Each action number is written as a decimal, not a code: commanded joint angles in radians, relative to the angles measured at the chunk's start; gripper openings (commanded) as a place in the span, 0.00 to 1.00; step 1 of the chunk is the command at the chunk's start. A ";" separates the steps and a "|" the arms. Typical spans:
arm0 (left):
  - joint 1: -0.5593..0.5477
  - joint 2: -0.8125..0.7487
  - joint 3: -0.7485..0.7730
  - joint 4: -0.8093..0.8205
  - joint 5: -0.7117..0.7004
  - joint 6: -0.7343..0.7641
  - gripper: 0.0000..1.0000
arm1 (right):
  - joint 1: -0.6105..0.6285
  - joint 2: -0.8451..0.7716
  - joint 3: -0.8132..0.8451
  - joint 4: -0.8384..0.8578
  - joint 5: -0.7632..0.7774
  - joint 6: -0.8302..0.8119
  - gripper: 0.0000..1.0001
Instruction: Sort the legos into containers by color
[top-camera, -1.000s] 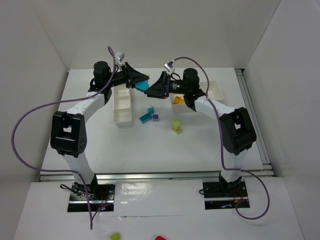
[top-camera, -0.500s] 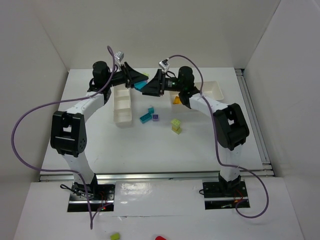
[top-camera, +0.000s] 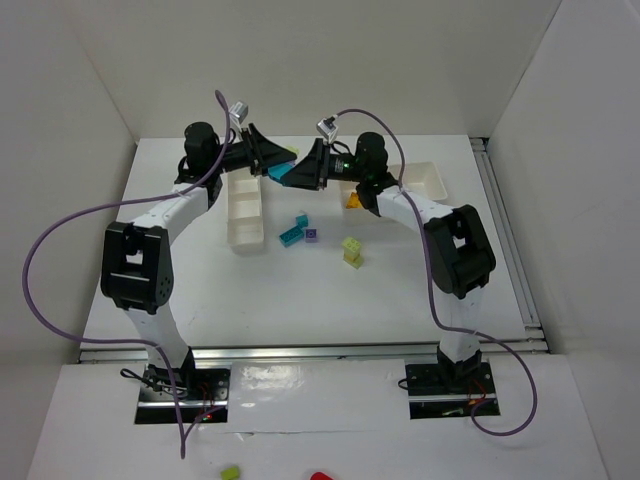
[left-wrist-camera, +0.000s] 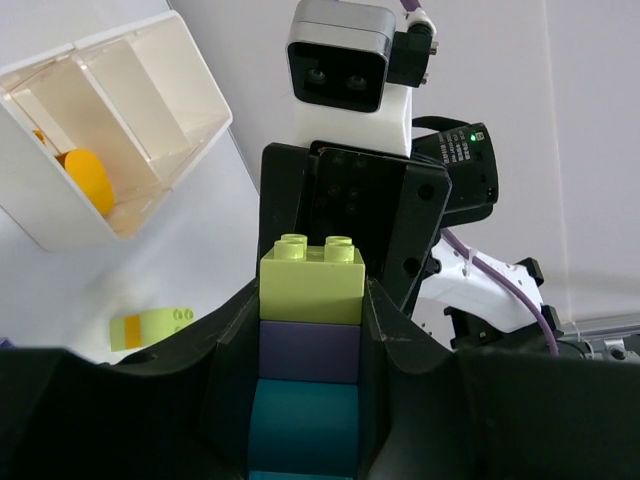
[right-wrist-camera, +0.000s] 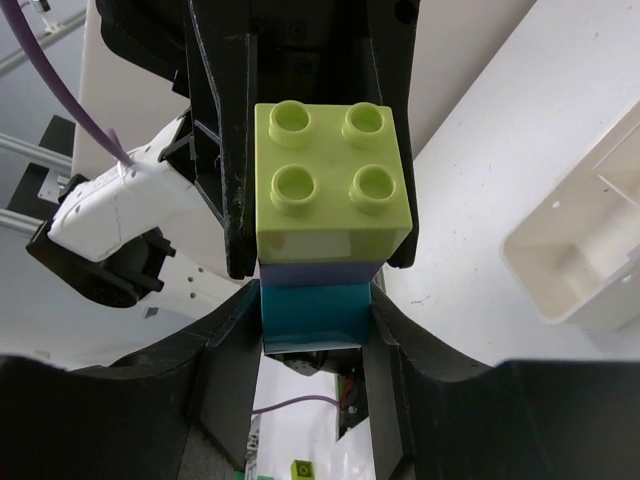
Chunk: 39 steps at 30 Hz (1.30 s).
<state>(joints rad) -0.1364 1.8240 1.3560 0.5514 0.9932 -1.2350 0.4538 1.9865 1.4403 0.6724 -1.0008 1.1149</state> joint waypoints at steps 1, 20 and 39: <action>-0.008 0.003 0.026 0.030 0.010 0.009 0.00 | 0.008 -0.020 0.016 0.082 -0.008 -0.004 0.09; 0.011 0.095 0.175 -0.039 0.058 0.058 0.00 | 0.008 -0.136 -0.029 -0.821 -0.150 -0.616 0.00; 0.029 0.166 0.253 -0.119 0.116 0.161 0.00 | -0.067 -0.173 -0.092 -1.160 -0.099 -0.816 0.00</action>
<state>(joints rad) -0.2264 2.0106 1.5028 0.3809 1.2488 -1.0904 0.4095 1.8362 1.4189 -0.1310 -1.0027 0.3813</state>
